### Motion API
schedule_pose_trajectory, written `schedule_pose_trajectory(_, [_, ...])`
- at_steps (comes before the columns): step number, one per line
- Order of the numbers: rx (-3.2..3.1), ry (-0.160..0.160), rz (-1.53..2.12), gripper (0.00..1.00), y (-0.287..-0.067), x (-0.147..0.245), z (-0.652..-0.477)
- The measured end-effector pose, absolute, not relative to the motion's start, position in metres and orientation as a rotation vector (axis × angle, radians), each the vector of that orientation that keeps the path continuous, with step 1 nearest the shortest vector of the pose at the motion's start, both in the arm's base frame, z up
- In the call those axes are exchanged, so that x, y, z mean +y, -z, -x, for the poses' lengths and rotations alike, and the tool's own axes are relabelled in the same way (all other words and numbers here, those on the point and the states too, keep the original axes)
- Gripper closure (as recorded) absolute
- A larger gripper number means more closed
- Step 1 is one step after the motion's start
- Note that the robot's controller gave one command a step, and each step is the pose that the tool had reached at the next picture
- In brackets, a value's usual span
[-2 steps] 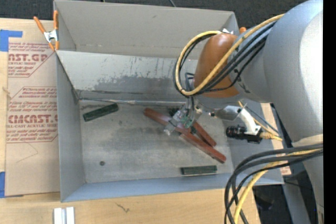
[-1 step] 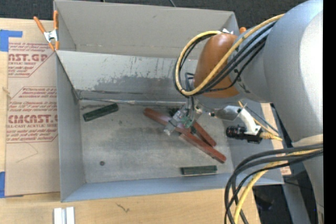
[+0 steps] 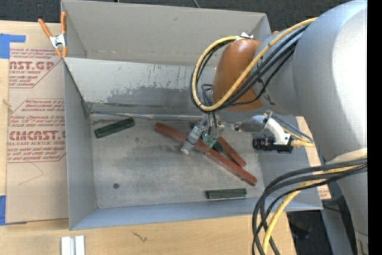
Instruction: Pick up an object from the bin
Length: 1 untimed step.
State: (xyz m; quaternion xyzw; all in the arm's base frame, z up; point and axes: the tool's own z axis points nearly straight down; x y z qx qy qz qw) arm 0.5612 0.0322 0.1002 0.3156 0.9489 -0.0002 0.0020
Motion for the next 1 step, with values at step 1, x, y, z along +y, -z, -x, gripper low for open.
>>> schedule_pose_trajectory(1, [3.029,0.0,-0.822,1.0,-0.0894,0.0387,-0.5609])
